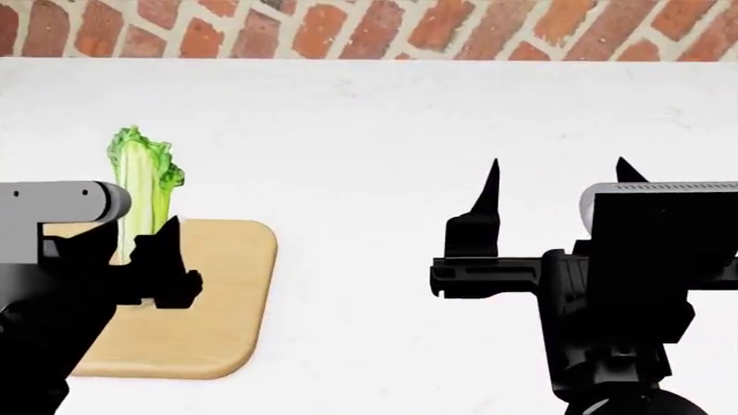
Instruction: Place the celery and the celery on separate cutting boards.
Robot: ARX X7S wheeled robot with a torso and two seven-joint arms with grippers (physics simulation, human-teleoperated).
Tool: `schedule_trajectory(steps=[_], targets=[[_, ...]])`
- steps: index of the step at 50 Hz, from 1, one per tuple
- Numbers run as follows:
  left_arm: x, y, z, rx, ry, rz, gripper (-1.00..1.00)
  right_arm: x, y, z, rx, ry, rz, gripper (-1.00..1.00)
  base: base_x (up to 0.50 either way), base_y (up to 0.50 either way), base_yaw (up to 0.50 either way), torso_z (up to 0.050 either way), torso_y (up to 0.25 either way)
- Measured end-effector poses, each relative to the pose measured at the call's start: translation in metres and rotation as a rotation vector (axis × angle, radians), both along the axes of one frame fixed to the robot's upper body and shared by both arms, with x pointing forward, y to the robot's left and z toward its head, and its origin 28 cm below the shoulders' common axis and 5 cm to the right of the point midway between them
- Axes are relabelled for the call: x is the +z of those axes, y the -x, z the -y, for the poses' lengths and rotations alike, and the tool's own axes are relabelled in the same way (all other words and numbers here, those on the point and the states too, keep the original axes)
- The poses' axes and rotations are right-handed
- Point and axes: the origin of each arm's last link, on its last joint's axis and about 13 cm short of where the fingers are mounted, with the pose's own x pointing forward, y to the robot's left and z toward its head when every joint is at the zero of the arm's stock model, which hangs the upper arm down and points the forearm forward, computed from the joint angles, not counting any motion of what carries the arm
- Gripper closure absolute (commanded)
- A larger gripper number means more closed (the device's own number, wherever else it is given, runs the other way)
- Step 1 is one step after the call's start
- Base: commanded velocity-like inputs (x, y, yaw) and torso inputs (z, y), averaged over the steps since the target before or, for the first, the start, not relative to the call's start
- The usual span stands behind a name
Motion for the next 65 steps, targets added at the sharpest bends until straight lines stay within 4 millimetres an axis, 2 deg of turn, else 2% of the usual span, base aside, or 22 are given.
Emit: schedule_trajectory(steps=[16, 17, 29, 47, 65], targets=[[-0.019, -0.006, -0.007, 0.036, -0.015, -0.06, 1.0, -0.001, -0.001, 0.0, -0.003, -0.001, -0.016, -1.0, 0.0, 0.0, 0.0, 0.0, 0.001], [-0.019, -0.006, -0.008, 0.037, -0.015, -0.061, -1.0, -0.002, -0.001, 0.0, -0.003, -0.001, -0.017, -1.0, 0.0, 0.0, 0.0, 0.0, 0.0], [-0.011, -0.002, -0.009, 0.048, -0.014, -0.036, -1.0, -0.004, -0.003, 0.0, -0.003, 0.001, -0.026, -1.0, 0.0, 0.0, 0.0, 0.0, 0.0], [0.028, 0.024, -0.006, 0.05, -0.034, 0.116, -1.0, -0.003, -0.003, -0.003, 0.002, 0.006, -0.022, -1.0, 0.0, 0.0, 0.0, 0.0, 0.0], [0.043, 0.037, -0.009, 0.068, -0.089, 0.228, -1.0, 0.002, -0.001, -0.003, -0.006, 0.011, 0.024, -1.0, 0.0, 0.0, 0.0, 0.0, 0.0]])
